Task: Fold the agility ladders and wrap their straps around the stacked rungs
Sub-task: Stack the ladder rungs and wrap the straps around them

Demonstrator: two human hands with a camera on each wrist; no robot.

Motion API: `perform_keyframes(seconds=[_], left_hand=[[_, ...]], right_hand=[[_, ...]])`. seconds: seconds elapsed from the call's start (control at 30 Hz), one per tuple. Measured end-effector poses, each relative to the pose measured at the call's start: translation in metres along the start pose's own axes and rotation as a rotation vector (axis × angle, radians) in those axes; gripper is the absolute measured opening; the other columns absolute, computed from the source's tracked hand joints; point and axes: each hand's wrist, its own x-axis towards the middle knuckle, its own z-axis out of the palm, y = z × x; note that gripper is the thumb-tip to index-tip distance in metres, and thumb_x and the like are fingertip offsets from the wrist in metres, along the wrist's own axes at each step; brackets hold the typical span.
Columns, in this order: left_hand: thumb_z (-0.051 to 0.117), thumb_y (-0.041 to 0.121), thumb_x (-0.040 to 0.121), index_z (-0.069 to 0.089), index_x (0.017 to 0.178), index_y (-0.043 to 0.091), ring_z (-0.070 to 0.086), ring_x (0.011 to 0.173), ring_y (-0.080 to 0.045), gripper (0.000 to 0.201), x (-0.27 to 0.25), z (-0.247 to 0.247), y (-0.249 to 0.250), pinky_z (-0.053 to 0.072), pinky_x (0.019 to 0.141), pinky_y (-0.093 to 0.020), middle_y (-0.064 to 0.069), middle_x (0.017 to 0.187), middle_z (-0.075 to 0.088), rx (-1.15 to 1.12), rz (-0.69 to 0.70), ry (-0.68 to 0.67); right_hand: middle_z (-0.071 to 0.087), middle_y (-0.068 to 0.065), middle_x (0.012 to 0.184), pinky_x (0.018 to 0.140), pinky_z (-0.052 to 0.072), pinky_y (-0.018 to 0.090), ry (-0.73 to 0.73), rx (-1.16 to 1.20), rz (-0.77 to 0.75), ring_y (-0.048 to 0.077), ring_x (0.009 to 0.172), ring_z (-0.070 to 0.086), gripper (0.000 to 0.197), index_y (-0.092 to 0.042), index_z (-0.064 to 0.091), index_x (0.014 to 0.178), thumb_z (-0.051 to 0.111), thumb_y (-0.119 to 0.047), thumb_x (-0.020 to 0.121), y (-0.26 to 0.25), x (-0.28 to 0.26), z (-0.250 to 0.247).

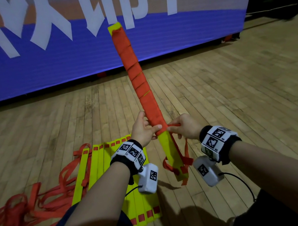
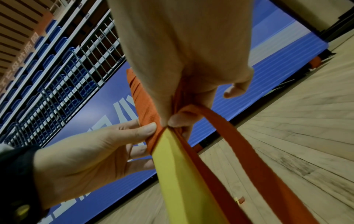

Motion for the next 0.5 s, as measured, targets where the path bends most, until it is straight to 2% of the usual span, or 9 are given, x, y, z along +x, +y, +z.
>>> perform_keyframes(seconds=[0.03,0.1,0.17,0.23,0.3,0.37,0.5], left_hand=[[0.068,0.001,0.084,0.038,0.111,0.017,0.064,0.074,-0.021,0.043,0.0007,0.0007,-0.0008,0.053,0.052,-0.025,-0.015,0.105,0.063,0.008,0.004,0.015],[0.068,0.0,0.084,0.038,0.109,0.017,0.063,0.074,-0.023,0.043,0.002,0.0019,-0.0024,0.052,0.049,-0.024,-0.019,0.107,0.062,0.02,0.017,0.028],[0.068,0.0,0.084,0.037,0.109,0.018,0.064,0.076,-0.027,0.044,0.0027,0.0024,-0.0038,0.052,0.048,-0.025,-0.021,0.11,0.062,0.028,0.031,0.033],[0.069,0.0,0.083,0.038,0.108,0.021,0.066,0.082,-0.032,0.045,0.0032,0.0025,-0.0045,0.055,0.053,-0.032,-0.021,0.11,0.062,0.029,0.039,0.054],[0.069,0.001,0.083,0.038,0.107,0.024,0.067,0.086,-0.036,0.045,0.0038,0.0029,-0.0044,0.057,0.061,-0.04,-0.021,0.11,0.062,0.024,0.044,0.086],[0.07,0.002,0.083,0.039,0.106,0.024,0.067,0.087,-0.038,0.045,0.0041,0.0034,-0.004,0.058,0.063,-0.042,-0.022,0.108,0.062,0.016,0.054,0.108],[0.069,0.006,0.085,0.038,0.11,0.026,0.067,0.09,-0.035,0.045,0.0032,0.0055,-0.0014,0.059,0.064,-0.045,-0.02,0.11,0.061,0.011,0.063,0.09]], right_hand=[[0.063,0.002,0.061,0.066,0.046,0.034,-0.014,-0.008,0.0,0.014,0.057,0.055,0.03,-0.009,0.073,0.094,0.053,-0.03,0.096,-0.0002,0.0003,0.0002],[0.07,0.013,0.077,0.071,0.048,0.034,-0.046,-0.027,0.007,0.013,0.056,0.056,0.037,0.0,0.07,0.094,0.046,-0.028,0.099,-0.0006,0.0006,0.0018],[0.073,0.011,0.087,0.084,0.051,0.04,-0.048,-0.037,0.006,0.006,0.055,0.06,0.033,-0.006,0.072,0.089,0.049,-0.027,0.098,0.0019,0.0022,0.0039],[0.072,-0.001,0.076,0.095,0.042,0.049,-0.012,-0.043,0.039,0.003,0.061,0.064,0.027,-0.018,0.071,0.079,0.054,-0.03,0.095,0.0062,0.0042,0.0051],[0.067,-0.009,0.064,0.101,0.032,0.046,0.04,-0.038,0.071,0.006,0.069,0.065,0.024,-0.026,0.067,0.069,0.059,-0.032,0.092,0.0058,0.0029,0.0033],[0.065,-0.01,0.062,0.101,0.031,0.047,0.101,-0.068,0.066,0.007,0.072,0.064,0.024,-0.028,0.065,0.067,0.061,-0.032,0.09,0.0036,0.0006,0.0002],[0.067,-0.008,0.067,0.096,0.026,0.041,0.187,-0.211,0.04,0.005,0.071,0.059,0.017,-0.028,0.064,0.076,0.06,-0.034,0.091,-0.0029,-0.0052,0.0032]])
